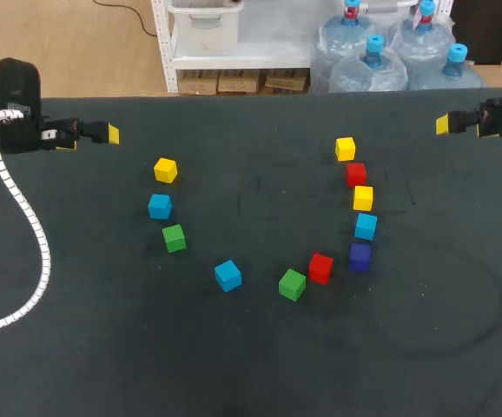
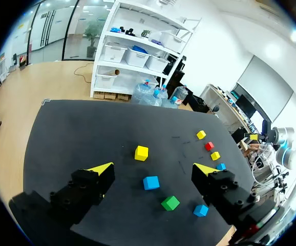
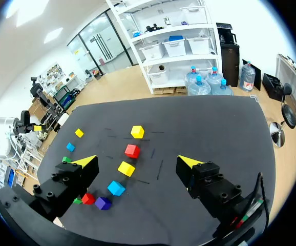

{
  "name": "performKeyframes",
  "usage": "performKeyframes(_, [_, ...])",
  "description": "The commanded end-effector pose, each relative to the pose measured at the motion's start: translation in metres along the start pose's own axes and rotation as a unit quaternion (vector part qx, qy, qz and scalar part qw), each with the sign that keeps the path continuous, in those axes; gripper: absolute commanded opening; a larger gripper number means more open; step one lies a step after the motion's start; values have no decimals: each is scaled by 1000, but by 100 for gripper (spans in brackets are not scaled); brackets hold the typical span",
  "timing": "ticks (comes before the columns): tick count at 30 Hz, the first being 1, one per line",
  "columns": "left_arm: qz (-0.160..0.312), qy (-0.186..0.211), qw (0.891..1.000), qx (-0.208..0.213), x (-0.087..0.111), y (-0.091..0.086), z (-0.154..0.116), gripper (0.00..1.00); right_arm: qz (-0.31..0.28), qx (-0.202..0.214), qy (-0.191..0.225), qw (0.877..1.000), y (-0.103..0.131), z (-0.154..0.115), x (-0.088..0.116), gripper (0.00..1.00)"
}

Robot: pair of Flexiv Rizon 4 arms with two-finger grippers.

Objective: Place the blue cubes, place green cubes on the blue cubes, place the yellow cubes on the green cubes, then place the red cubes on the yellow cubes, and place purple cube on the red cubes.

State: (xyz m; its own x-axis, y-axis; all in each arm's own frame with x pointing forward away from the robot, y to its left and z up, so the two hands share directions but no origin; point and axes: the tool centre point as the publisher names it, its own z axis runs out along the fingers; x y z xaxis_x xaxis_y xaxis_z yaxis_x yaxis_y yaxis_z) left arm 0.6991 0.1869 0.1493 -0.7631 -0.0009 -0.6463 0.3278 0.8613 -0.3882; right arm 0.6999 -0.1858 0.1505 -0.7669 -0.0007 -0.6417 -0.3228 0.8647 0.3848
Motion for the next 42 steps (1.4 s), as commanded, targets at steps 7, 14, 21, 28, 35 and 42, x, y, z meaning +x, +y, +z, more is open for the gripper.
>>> performKeyframes(7, [14,1,1000,-14,2,2,-3,100,0,1,0,1000,0,0,0,100])
performKeyframes(14, [85,22,995,-47,8,4,-8,100,0,1,0,1000,0,0,0,100])
performKeyframes(21, [236,69,969,-7,22,-13,-10,100,0,1,0,1000,0,0,0,100])
performKeyframes(28, [405,148,894,122,43,-28,-19,100,0,1,0,1000,0,0,0,100])
performKeyframes(35, [518,196,804,218,56,-34,-26,100,0,1,0,1000,0,0,0,100])
performKeyframes(42, [562,228,763,223,65,-36,-24,100,0,1,0,1000,0,0,0,100])
